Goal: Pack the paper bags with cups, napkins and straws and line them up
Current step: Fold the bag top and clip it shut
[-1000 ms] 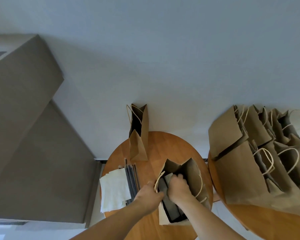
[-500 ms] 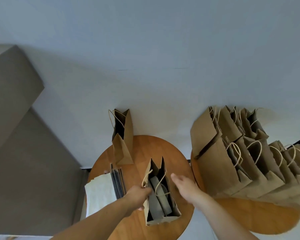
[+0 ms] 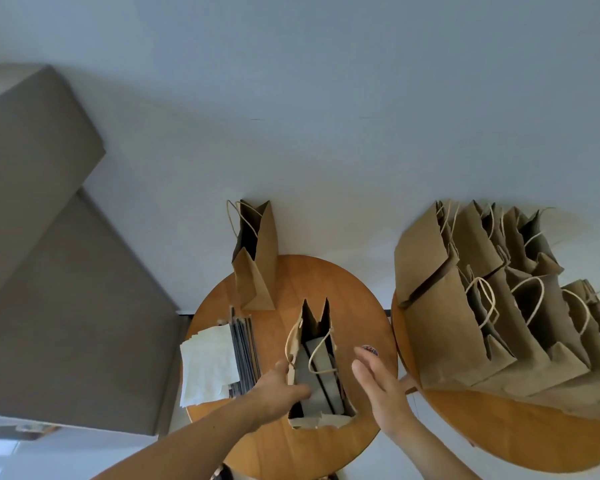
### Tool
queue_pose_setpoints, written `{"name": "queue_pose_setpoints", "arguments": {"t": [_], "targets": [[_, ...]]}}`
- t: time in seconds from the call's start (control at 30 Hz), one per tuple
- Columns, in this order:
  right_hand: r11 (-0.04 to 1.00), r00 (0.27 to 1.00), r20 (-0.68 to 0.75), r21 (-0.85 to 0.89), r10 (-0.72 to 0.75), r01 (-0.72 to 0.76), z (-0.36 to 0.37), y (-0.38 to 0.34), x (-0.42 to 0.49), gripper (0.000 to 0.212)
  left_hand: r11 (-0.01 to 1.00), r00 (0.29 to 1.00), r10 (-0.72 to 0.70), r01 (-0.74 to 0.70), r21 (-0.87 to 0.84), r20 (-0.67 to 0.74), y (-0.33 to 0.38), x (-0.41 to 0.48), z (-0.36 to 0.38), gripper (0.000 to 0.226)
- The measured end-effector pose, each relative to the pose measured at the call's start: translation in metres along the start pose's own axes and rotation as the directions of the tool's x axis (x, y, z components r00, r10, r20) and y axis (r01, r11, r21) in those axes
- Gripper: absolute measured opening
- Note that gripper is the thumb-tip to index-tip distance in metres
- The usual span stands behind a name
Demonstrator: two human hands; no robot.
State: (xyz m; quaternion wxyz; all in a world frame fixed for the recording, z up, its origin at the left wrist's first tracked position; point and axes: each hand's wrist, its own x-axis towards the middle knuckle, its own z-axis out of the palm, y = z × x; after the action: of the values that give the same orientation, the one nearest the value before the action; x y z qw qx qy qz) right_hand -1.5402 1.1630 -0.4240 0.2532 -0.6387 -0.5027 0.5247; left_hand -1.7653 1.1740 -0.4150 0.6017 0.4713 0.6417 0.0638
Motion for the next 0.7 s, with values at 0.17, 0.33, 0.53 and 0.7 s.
{"name": "queue_pose_setpoints", "arguments": {"t": [0.17, 0.33, 0.53, 0.7], "targets": [[0.995, 0.993, 0.078, -0.055, 0.091, -0.087, 0.001, 0.047, -0.035, 0.079, 0.98, 0.999, -0.049, 0.05, 0.195, -0.012, 0.001, -0.002, 0.003, 0.026], [0.865, 0.984, -0.017, -0.475, 0.175, -0.162, 0.037, 0.062, -0.026, 0.094, 0.977, 0.997, -0.06, 0.07, 0.201, -0.056, 0.018, -0.002, 0.01, 0.035], [0.924, 0.965, -0.24, -0.336, 0.104, -0.183, 0.062, 0.046, -0.006, 0.042, 0.977, 0.996, -0.08, 0.084, 0.196, -0.028, 0.02, -0.006, 0.009, 0.037], [0.916, 0.98, -0.193, -0.4, -0.049, -0.033, 0.064, 0.047, -0.007, 0.046, 0.975, 0.998, 0.006, 0.006, 0.221, -0.056, 0.016, -0.001, 0.009, 0.037]]}}
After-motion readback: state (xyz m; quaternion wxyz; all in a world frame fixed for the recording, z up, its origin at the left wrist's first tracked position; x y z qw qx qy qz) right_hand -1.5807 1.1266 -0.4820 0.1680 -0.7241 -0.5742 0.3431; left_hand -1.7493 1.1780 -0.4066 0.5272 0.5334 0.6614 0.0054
